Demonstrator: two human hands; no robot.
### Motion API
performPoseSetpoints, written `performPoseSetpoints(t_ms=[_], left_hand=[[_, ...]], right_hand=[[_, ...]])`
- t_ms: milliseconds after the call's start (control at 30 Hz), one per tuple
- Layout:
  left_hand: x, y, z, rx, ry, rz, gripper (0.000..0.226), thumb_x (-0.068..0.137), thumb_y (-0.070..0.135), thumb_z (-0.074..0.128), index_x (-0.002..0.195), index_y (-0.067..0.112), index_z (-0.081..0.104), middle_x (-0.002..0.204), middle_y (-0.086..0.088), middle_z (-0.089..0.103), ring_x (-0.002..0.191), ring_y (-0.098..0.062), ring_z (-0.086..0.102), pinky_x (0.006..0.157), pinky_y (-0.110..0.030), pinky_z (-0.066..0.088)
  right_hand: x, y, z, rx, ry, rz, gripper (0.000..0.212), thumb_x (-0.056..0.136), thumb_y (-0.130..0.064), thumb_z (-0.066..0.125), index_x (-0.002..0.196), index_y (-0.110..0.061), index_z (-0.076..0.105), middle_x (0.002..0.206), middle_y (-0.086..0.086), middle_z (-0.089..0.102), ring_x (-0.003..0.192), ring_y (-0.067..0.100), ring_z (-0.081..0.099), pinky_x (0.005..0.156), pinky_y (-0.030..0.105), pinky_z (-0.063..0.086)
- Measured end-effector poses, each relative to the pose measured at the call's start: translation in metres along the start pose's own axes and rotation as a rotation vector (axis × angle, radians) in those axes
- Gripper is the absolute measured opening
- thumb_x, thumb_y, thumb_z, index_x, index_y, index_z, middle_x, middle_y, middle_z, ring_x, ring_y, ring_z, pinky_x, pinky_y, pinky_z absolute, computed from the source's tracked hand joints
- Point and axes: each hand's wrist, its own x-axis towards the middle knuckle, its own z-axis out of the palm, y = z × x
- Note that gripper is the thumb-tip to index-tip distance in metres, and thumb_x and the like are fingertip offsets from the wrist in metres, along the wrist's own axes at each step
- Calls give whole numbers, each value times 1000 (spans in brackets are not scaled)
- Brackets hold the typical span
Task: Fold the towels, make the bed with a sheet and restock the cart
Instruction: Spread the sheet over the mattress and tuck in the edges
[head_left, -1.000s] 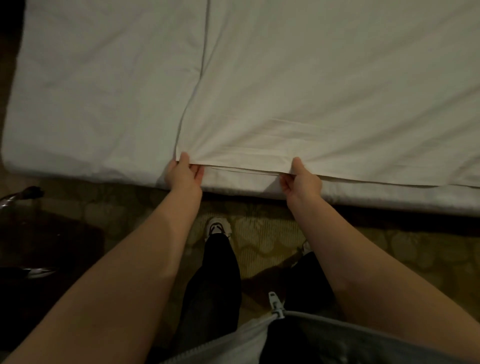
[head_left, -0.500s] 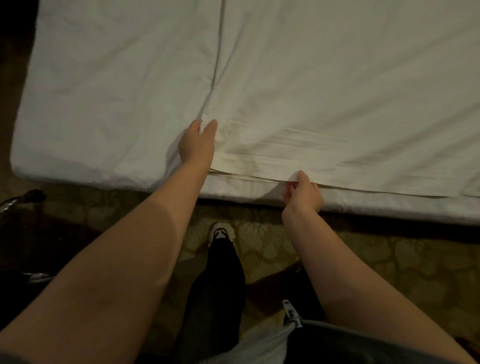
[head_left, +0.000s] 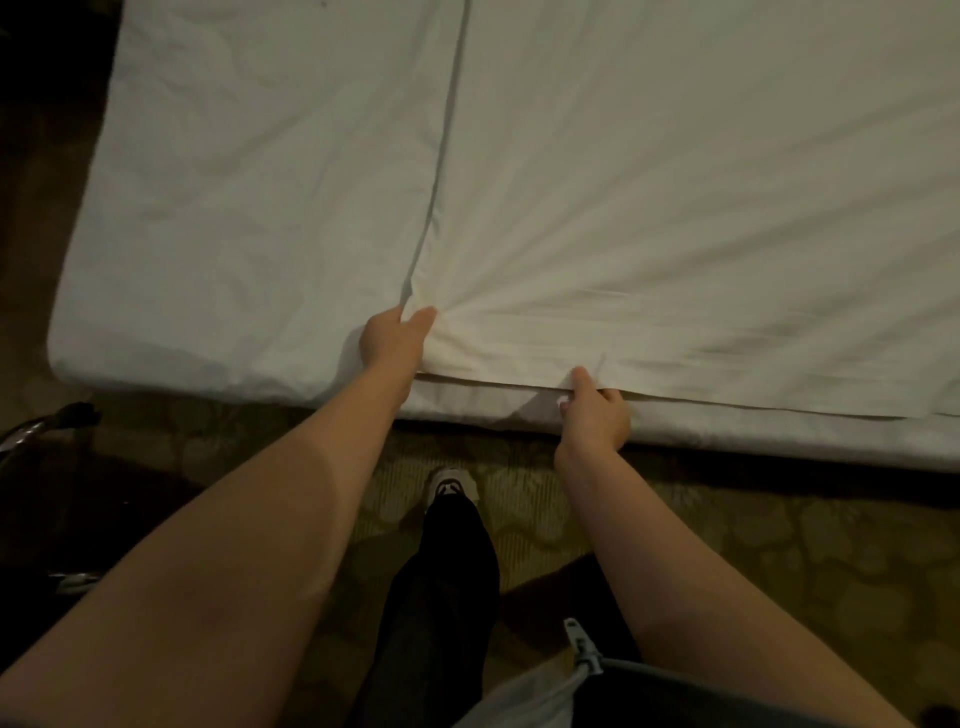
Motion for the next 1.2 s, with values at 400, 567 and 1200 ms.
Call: performPoseSetpoints(t_ms=[400, 567, 1200], left_hand=[[-10, -19, 5, -48, 52, 23, 24, 89, 27, 62, 104, 9, 65, 95, -2, 61, 89, -18, 56, 77, -31, 49], [-21, -26, 18, -254, 241, -133, 29, 86, 27, 66, 103, 14, 46, 104, -4, 54, 94, -21, 56, 86, -38, 53], [-218, 102, 413, 761, -264, 969, 38, 91, 17, 52, 127, 8, 55, 129, -12, 56, 118, -28, 49, 101, -38, 36]], right_hand=[[-1, 11, 6, -153, -89, 16, 28, 89, -27, 60, 68, -10, 55, 75, 4, 58, 69, 15, 53, 60, 27, 43], [6, 7, -15, -136, -167, -35, 26, 92, -30, 59, 72, -14, 57, 73, 2, 61, 77, 17, 59, 79, 36, 52], [225, -158, -334, -907, 55, -808, 32, 98, -32, 41, 124, -22, 58, 129, -2, 57, 119, 18, 48, 97, 36, 39]])
